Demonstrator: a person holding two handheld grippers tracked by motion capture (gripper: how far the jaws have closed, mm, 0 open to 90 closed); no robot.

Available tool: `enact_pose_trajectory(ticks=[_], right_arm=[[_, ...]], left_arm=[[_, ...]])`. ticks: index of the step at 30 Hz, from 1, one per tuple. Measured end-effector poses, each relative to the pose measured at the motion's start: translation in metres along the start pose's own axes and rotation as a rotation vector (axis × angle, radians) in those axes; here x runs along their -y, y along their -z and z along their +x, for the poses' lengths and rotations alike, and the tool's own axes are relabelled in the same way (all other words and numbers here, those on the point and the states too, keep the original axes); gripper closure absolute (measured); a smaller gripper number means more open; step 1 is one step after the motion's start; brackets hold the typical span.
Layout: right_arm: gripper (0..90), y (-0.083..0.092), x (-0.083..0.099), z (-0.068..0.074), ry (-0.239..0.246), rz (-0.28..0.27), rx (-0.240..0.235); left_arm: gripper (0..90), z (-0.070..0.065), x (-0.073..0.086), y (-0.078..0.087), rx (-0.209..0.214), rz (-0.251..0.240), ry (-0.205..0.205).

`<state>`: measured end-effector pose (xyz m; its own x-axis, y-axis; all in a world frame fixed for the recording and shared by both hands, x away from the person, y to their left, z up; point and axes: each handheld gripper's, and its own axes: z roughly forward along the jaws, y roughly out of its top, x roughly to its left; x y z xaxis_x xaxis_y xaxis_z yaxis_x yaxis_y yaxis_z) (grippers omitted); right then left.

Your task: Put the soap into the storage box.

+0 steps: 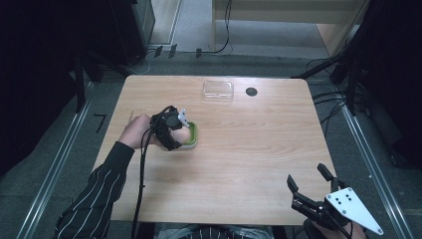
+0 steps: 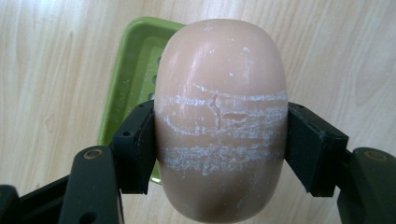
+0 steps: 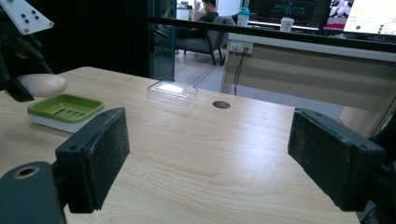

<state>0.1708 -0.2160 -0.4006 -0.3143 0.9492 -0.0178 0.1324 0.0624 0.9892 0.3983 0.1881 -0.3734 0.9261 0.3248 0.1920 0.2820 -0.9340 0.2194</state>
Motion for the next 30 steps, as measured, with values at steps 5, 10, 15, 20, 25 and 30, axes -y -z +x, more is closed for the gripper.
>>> enact_pose_trajectory(ticks=[5,10,15,20,25,30], right_arm=[[13.3,0.000,0.000,0.000,0.002,0.000,-0.001],[13.2,-0.001,0.000,0.000,0.002,0.001,-0.003],[13.2,-0.001,0.000,0.000,0.002,0.002,-0.002],[13.2,-0.001,0.000,0.000,0.001,0.002,-0.003],[13.3,-0.001,0.000,0.000,0.002,0.002,-0.001],[13.3,-0.001,0.000,0.001,0.002,0.002,-0.002]], left_arm=[[33.4,0.004,-0.001,-0.003,0.008,0.007,-0.018],[33.4,0.008,-0.002,-0.007,0.012,-0.002,-0.022],[33.4,0.011,-0.005,-0.011,0.017,-0.001,-0.032],[33.4,0.014,-0.010,-0.015,0.021,0.004,-0.042],[33.4,0.015,-0.013,-0.016,0.016,0.016,-0.071],[33.4,0.022,-0.013,-0.017,0.014,0.018,-0.083]])
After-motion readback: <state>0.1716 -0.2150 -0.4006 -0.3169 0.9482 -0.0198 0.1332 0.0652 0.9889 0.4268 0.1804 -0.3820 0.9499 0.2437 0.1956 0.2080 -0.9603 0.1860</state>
